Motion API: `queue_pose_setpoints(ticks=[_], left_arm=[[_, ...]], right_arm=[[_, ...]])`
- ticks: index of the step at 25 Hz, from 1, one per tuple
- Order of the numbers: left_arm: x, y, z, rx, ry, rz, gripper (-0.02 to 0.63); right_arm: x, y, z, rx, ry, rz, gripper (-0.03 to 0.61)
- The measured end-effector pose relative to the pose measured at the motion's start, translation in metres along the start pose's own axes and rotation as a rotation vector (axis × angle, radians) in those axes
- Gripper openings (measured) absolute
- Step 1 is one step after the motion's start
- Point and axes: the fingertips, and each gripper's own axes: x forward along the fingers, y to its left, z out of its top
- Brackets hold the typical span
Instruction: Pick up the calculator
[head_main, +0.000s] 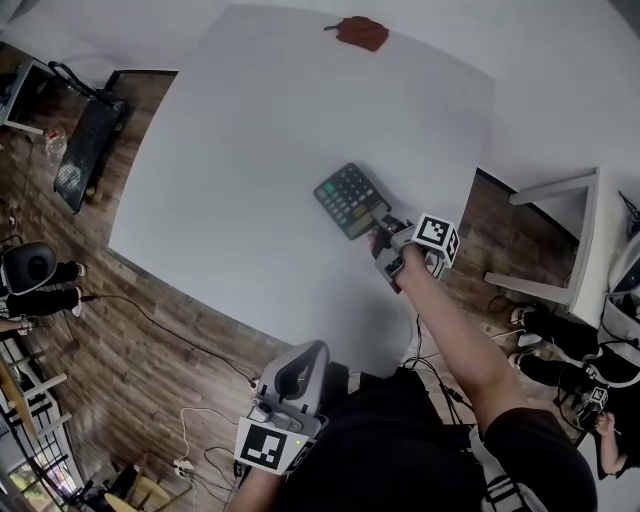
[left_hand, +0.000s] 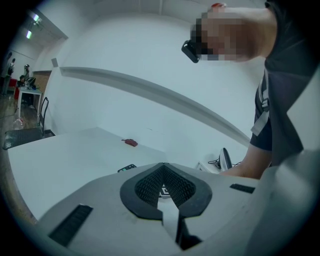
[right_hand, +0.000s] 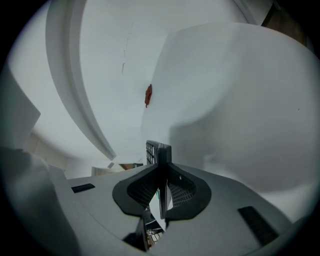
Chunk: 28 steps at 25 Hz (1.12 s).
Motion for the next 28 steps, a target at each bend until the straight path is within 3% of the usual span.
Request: queue_pose_setpoints(ticks=[18,28], left_arm=[[-0.021,-0.022,0.021,0.110,-0.068,-0.057,0.006],[-0.036,-0.033,0.045,0.154,-0.130,-0.094,0.008]], right_arm=[[-0.086,0.127,-0.063,-0.102,0.108,0.223,0.054],[-0.153,0.183,-0.102,-0.130,0.098,0.334,0.054]])
